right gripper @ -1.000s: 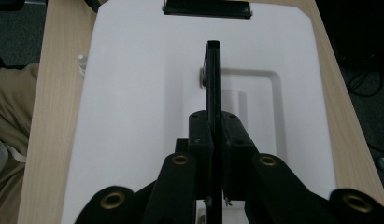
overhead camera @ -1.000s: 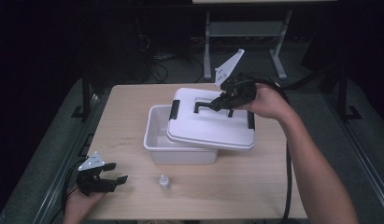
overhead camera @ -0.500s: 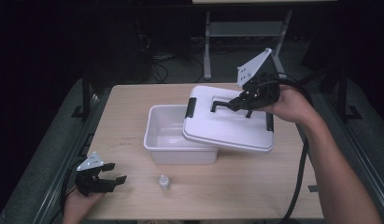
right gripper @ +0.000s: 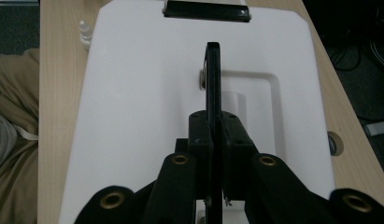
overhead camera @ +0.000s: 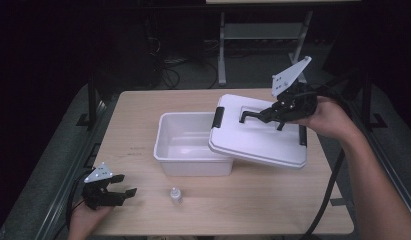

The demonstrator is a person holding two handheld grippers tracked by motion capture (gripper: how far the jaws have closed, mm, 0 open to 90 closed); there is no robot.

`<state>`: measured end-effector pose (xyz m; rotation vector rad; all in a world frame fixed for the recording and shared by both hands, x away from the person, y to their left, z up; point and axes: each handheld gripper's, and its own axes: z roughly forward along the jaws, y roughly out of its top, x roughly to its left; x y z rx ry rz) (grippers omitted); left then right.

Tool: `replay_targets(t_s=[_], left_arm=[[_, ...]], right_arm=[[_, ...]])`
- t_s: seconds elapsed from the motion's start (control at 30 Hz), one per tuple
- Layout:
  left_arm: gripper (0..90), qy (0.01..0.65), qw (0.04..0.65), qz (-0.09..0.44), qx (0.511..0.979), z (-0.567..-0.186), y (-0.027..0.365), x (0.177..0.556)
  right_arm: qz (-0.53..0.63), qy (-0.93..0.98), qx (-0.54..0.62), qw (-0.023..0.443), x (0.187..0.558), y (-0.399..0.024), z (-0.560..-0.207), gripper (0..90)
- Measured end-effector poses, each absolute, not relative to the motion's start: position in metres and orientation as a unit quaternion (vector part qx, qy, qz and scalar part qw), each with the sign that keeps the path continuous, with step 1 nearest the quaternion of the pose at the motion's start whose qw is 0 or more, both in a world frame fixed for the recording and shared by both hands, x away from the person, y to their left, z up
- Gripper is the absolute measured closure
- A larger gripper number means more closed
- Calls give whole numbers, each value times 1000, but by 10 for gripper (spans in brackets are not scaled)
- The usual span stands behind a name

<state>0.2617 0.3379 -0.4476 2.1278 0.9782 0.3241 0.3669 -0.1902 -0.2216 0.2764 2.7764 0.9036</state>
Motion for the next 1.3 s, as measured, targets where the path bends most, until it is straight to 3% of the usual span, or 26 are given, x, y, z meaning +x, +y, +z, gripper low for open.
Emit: replay_targets(t_s=[0.93, 1.3], left_arm=[[241, 383, 378, 129, 833, -447, 336, 262], [241, 383, 376, 128, 834, -448, 335, 262]], right_arm=[[308, 936, 134, 104, 353, -239, -238, 842], [306, 936, 149, 90, 351, -254, -266, 841]])
